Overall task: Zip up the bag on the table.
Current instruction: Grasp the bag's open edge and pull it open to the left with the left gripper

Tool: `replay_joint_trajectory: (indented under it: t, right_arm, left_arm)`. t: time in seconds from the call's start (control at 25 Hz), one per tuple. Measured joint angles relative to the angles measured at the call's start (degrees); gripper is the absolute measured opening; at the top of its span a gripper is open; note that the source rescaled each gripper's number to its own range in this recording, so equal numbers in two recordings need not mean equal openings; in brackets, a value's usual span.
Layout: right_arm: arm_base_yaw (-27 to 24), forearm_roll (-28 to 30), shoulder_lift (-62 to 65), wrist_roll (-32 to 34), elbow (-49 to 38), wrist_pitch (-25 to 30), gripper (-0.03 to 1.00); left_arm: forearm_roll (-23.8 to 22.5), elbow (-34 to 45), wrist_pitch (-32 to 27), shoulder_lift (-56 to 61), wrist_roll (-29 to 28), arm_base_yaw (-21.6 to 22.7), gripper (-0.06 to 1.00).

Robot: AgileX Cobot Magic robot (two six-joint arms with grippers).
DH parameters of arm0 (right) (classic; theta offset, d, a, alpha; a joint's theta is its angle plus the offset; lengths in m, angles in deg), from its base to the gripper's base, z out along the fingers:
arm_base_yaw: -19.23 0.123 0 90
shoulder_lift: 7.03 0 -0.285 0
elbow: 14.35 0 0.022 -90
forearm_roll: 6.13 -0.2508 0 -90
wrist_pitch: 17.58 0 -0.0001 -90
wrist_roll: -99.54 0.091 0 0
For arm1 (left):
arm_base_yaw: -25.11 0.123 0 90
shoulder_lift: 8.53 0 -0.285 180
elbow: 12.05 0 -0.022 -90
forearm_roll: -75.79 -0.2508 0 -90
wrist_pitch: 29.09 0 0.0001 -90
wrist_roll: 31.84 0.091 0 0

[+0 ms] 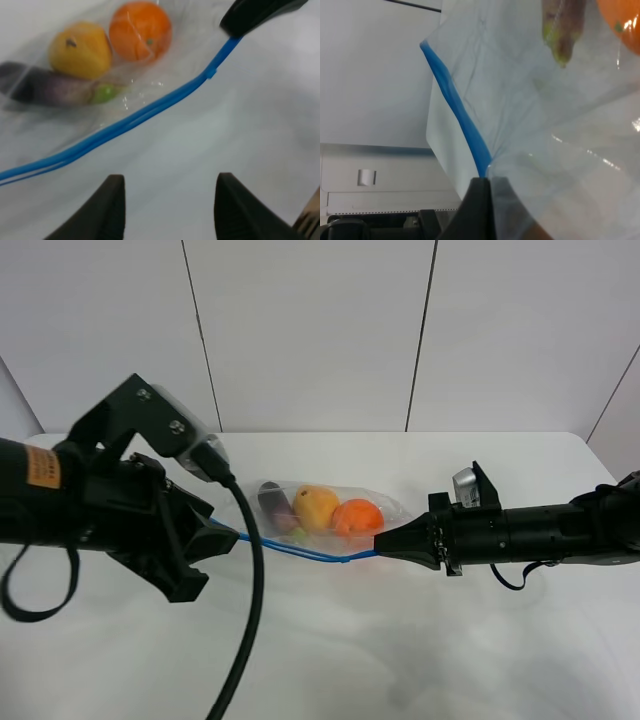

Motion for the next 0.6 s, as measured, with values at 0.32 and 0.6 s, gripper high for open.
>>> replay_joint_trajectory:
  t: [0.32, 0.6]
  right_arm:
    - [0.00, 0.00, 0.00, 0.00, 0.00, -0.27, 0.00]
    - [0.00, 0.64, 0.00, 0.24, 0.00, -0.38, 0.00]
  left_arm:
    - [-0.06, -0.84, 6.64, -11.53, 1.39, -7.58, 0.78]
    - [0.29, -8.50, 9.61, -23.35, 1.28, -8.60, 0.78]
